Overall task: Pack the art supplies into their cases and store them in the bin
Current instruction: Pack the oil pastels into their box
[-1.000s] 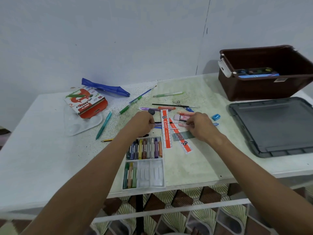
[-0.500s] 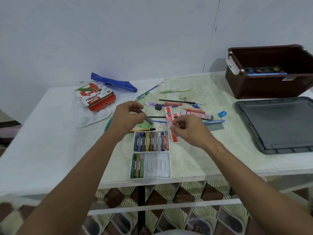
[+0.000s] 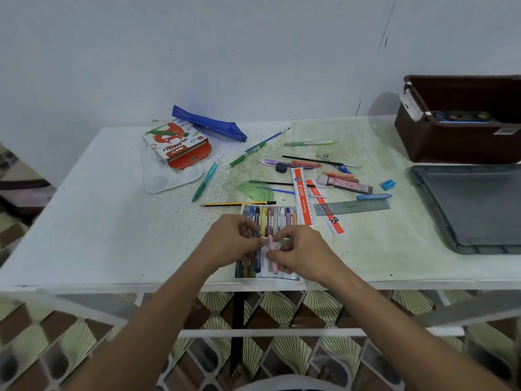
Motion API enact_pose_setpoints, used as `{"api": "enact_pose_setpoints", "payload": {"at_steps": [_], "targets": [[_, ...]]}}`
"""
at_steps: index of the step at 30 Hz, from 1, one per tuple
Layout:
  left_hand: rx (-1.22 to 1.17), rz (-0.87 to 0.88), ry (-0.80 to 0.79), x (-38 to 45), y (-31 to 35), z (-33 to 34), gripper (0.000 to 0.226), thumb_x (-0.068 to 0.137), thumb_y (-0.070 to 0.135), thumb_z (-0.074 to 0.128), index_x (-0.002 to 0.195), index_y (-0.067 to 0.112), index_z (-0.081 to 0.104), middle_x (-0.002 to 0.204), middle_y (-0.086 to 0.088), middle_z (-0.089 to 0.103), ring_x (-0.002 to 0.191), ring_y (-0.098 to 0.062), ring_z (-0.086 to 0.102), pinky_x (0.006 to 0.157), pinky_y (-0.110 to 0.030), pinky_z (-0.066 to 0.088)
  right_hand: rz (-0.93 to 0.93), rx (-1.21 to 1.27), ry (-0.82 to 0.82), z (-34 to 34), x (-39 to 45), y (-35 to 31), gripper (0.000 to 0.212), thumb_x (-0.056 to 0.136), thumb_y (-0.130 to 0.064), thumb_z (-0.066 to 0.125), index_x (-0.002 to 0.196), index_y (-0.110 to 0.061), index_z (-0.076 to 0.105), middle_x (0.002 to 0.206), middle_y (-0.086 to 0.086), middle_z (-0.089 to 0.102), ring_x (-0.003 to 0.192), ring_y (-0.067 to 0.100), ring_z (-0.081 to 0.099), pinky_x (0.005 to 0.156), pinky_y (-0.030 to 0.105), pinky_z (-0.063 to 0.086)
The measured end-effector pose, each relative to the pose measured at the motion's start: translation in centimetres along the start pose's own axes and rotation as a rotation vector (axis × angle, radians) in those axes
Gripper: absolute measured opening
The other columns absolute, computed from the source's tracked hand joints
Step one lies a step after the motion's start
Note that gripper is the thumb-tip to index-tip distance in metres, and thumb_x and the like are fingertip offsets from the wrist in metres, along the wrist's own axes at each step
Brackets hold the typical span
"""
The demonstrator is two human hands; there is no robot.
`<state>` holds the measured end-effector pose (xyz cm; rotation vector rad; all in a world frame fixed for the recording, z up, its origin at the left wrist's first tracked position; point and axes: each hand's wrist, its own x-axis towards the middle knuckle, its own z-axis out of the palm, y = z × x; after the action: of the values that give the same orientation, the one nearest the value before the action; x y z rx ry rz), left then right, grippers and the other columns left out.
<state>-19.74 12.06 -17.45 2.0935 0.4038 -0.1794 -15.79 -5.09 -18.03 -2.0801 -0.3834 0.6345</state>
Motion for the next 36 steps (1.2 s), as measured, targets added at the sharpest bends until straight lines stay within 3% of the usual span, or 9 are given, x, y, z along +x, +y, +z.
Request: {"api": "enact_pose_setpoints", "payload": {"at_steps": [2,7,10,12,24,29,33,36], "targets": [[0.021,0.012,-0.011,-0.1,-0.1,0.1,0.023,0.077,0.023,0.079,0.094,0.016,0.066,0.068,-0.006,0.072,0.061,-0.025,0.070,0.066,-0.044,0.060,0.000,0.002,0.014,0.2,-0.2,0.0,0.035,0.082,-0.023,0.075,0.111,-0.010,0.060,0.072,0.009,0.068,0.045,0.006,0.060,0.047,0.021,0.047],[0.130,0.061,-0.032,-0.3,-0.3,-0.1,0.020,0.080,0.019,0.076,0.099,0.013,0.070,0.072,0.002,0.071,0.060,-0.016,0.069,0.067,-0.036,0.060,-0.045,-0.081,0.022,-0.1,-0.4,0.7,0.033,0.086,-0.025,0.071,0.115,-0.010,0.064,0.079,0.004,0.070,0.062,0.012,0.065,0.063,0.026,0.056],[0.294,0.132,-0.044,-0.7,-0.3,-0.3,0.024,0.080,0.027,0.076,0.102,0.019,0.073,0.080,0.008,0.069,0.066,-0.003,0.063,0.065,-0.020,0.051,-0.137,-0.210,0.006,-0.4,-0.6,0.7,0.034,0.086,-0.024,0.070,0.120,-0.018,0.065,0.081,-0.005,0.064,0.066,0.005,0.059,0.060,0.011,0.044],[0.361,0.167,-0.075,-1.0,-0.3,-0.4,0.028,0.080,0.030,0.075,0.107,0.023,0.072,0.080,0.012,0.065,0.067,0.001,0.058,0.064,-0.016,0.044,-0.181,-0.239,-0.029,-0.3,-0.7,0.7,0.040,0.086,-0.025,0.071,0.124,-0.021,0.063,0.079,-0.005,0.062,0.062,0.002,0.054,0.056,0.008,0.039],[0.492,0.230,-0.077,-1.2,-0.6,-0.1,0.039,0.084,0.037,0.071,0.120,0.025,0.067,0.085,0.001,0.066,0.076,-0.012,0.059,0.064,-0.018,0.041,-0.261,-0.360,-0.052,0.3,-0.4,0.7,0.041,0.087,-0.025,0.068,0.128,-0.020,0.061,0.070,-0.005,0.049,0.061,0.006,0.047,0.055,0.014,0.036],[0.554,0.230,-0.091,-1.0,-0.7,0.3,0.036,0.086,0.037,0.069,0.119,0.025,0.068,0.097,-0.001,0.064,0.080,-0.012,0.053,0.069,-0.020,0.036,-0.234,-0.385,-0.064,0.2,-0.1,0.9,0.039,0.086,-0.027,0.070,0.123,-0.017,0.064,0.067,0.000,0.052,0.070,0.019,0.057,0.058,0.024,0.039],[0.574,0.243,-0.121,-0.9,-0.4,0.3,0.032,0.086,0.032,0.068,0.117,0.024,0.069,0.086,-0.001,0.066,0.073,-0.011,0.054,0.056,-0.015,0.032,-0.188,-0.368,-0.059,0.3,0.2,1.2,0.045,0.085,-0.027,0.071,0.128,-0.020,0.061,0.073,-0.012,0.045,0.061,0.000,0.046,0.054,0.010,0.032],[0.565,0.237,-0.140,-0.7,-0.4,0.2,0.028,0.083,0.030,0.069,0.111,0.024,0.072,0.075,0.004,0.063,0.063,-0.007,0.051,0.052,-0.010,0.031,-0.197,-0.359,-0.066,0.2,0.1,1.2,0.045,0.084,-0.028,0.072,0.127,-0.020,0.061,0.073,-0.008,0.050,0.059,-0.001,0.046,0.052,0.006,0.030]]}}
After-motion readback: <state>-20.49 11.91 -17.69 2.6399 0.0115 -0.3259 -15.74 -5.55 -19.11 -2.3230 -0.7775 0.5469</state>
